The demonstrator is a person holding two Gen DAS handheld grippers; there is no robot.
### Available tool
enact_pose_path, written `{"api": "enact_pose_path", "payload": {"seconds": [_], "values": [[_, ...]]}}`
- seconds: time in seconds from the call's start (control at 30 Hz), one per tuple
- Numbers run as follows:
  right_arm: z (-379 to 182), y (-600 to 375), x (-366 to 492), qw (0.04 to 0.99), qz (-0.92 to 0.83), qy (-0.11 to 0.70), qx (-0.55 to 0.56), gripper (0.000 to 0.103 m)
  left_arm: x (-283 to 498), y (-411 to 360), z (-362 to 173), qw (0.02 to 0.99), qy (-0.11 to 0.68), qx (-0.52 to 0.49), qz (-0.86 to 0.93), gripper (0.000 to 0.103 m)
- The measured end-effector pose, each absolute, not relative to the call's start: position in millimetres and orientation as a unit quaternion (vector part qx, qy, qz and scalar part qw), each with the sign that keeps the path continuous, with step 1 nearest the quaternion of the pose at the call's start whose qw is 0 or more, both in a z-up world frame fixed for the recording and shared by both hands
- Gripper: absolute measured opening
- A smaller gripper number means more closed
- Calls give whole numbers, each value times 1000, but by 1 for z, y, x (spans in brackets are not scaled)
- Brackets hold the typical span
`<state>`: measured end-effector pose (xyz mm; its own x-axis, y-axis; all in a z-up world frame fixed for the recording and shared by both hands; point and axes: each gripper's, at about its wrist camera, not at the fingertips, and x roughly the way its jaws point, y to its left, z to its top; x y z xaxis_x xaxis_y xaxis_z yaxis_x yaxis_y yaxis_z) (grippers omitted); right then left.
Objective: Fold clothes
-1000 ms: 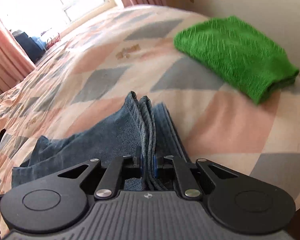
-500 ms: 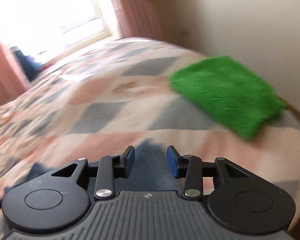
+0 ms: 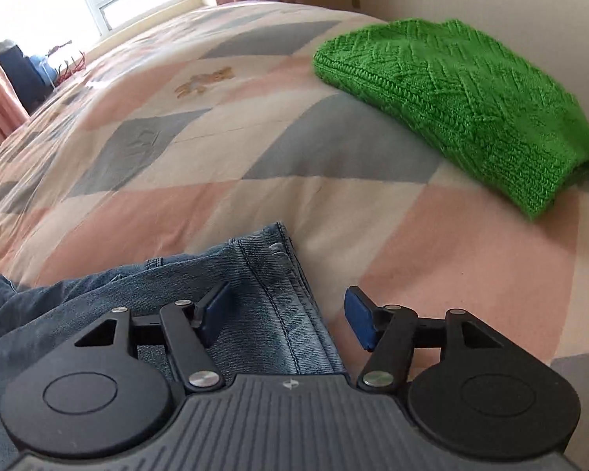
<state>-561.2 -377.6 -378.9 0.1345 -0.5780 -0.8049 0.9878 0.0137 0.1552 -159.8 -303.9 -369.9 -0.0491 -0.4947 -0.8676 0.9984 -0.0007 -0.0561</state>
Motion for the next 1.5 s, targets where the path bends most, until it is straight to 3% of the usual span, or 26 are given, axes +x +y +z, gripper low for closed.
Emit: {"api": "enact_pose_path", "payload": {"seconds": [0.2, 0.4, 0.47, 0.57, 0.67, 0.8, 1.0, 1.2, 1.37, 1.5], "values": [[-365, -375, -562, 646, -605, 275, 377, 59, -160, -309, -360, 604, 380, 339, -613, 6], [-304, -353, -534, 682, -634, 228, 284, 53, -181, -304, -315, 582, 347, 302, -670, 7], [-307, -356, -511, 710, -596, 247, 281, 36, -199, -311, -310, 559, 340, 296, -696, 7], [-327, -363, -483, 723, -571, 291, 259, 25, -230, -327, -318, 532, 324, 300, -722, 7], [-352, -371, -476, 714, -572, 323, 241, 24, -250, -347, -345, 521, 313, 327, -724, 12], [-372, -386, -487, 715, -565, 326, 251, 24, -248, -374, -379, 518, 341, 348, -703, 4], [-362, -402, -500, 711, -559, 309, 293, 24, -228, -378, -367, 518, 371, 327, -698, 3], [-314, -339, -560, 692, -608, 227, 317, 28, -176, -310, -321, 561, 357, 299, -684, 7], [-318, -272, -559, 689, -611, 255, 295, 29, -176, -226, -306, 538, 322, 344, -699, 7], [-356, -260, -556, 660, -605, 308, 322, 24, -182, -191, -335, 517, 344, 393, -678, 14]]}}
